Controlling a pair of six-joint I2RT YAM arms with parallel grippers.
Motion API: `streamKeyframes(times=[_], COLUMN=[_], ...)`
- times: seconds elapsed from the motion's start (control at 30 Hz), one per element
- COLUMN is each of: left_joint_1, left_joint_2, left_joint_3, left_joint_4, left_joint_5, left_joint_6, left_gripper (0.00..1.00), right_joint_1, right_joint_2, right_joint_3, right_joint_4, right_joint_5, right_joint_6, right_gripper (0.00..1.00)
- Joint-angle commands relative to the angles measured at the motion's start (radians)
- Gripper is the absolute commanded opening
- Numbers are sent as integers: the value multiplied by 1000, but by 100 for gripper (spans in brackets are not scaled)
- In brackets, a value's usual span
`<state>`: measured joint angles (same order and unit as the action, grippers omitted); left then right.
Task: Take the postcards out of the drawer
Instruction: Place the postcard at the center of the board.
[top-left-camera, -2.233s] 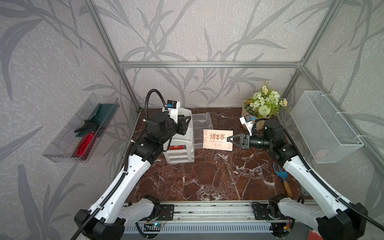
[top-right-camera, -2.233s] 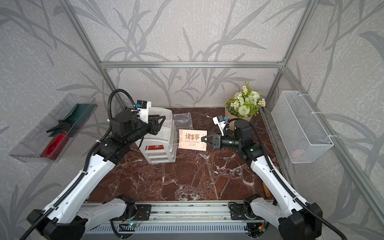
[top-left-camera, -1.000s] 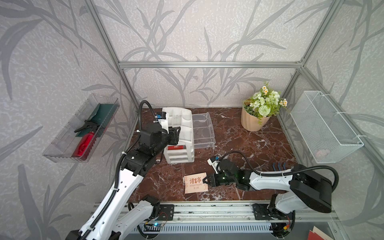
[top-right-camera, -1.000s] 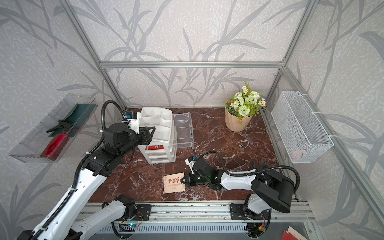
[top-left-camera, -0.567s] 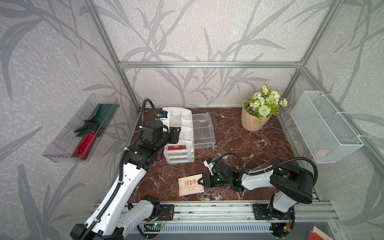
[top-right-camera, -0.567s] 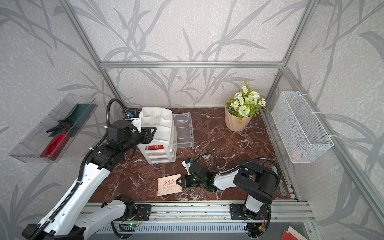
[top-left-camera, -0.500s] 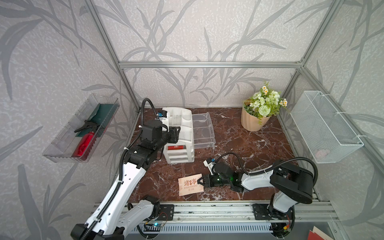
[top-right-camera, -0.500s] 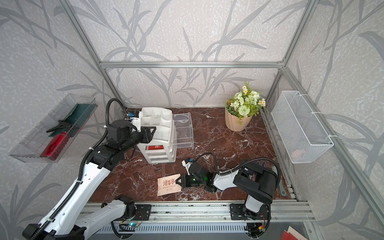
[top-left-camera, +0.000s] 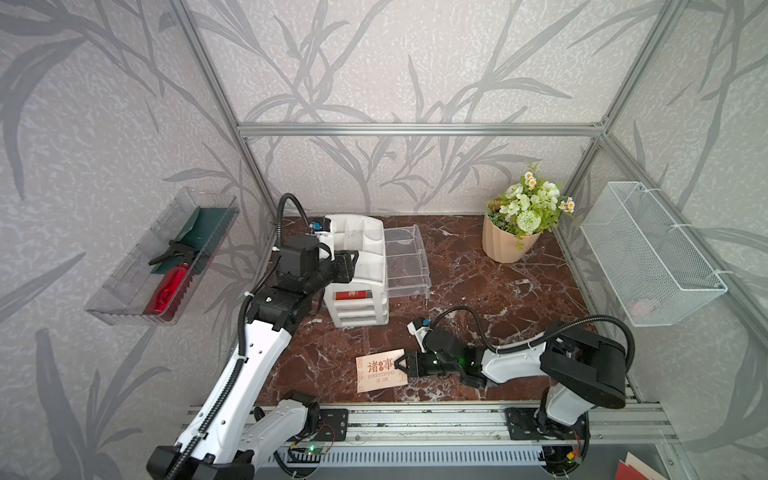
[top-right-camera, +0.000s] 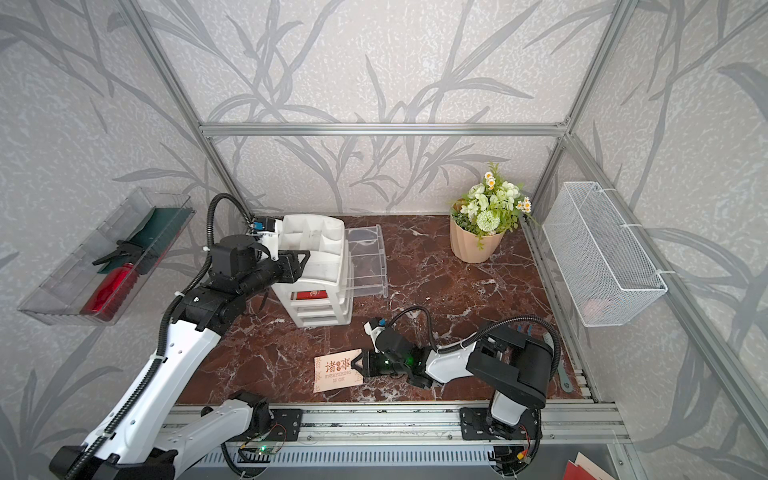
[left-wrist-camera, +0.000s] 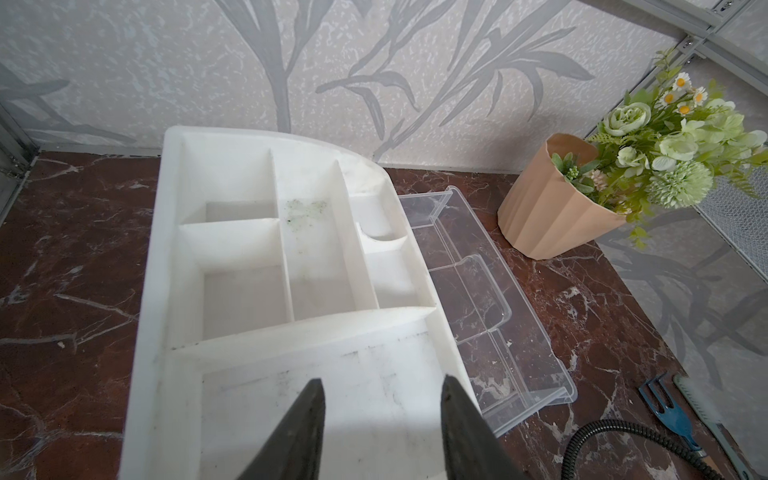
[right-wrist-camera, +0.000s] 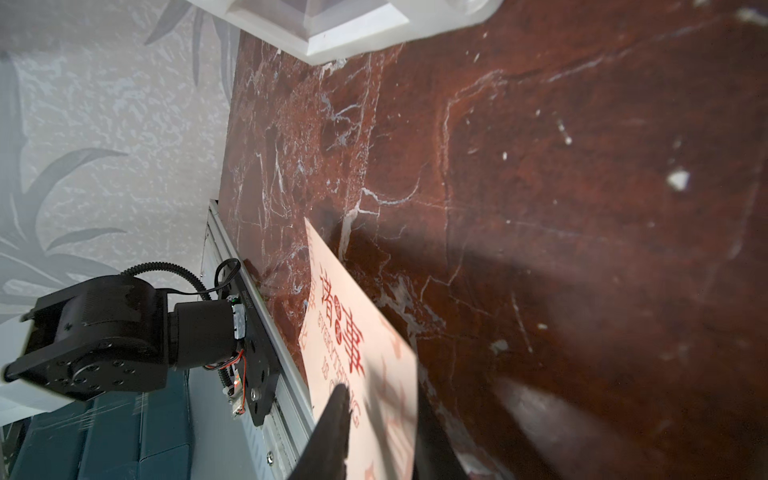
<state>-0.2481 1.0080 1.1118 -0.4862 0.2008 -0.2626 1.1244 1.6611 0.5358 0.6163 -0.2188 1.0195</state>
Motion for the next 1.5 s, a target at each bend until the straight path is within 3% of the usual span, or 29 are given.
streamKeyframes(times=[0.0, 0.53, 0.93, 1.17, 1.3, 1.47], left_joint_1=[7, 15, 29, 37, 48, 82], left_joint_2=[-5, 3, 27, 69, 120, 192], left_joint_3=[36, 62, 109, 207, 239, 268], left_joint_4=[1, -22, -76, -171, -205, -210], left_joint_5=[16, 28, -52, -189, -255, -251], left_joint_6=[13, 29, 56, 106, 134, 140], left_gripper=[45, 46, 46, 46, 46, 43], right_joint_1=[20, 25, 8, -51, -158, -283], right_joint_2=[-24, -23, -120, -256, -378, -522], right_joint_3=[-2, -8, 0, -21, -7, 59], right_joint_4=[-21, -86, -258, -368, -470, -643], right_joint_5=[46, 81, 141, 179, 130, 96], right_joint_6=[2, -6, -76, -145, -221, -342], right_gripper=[26, 35, 44, 45, 44, 43])
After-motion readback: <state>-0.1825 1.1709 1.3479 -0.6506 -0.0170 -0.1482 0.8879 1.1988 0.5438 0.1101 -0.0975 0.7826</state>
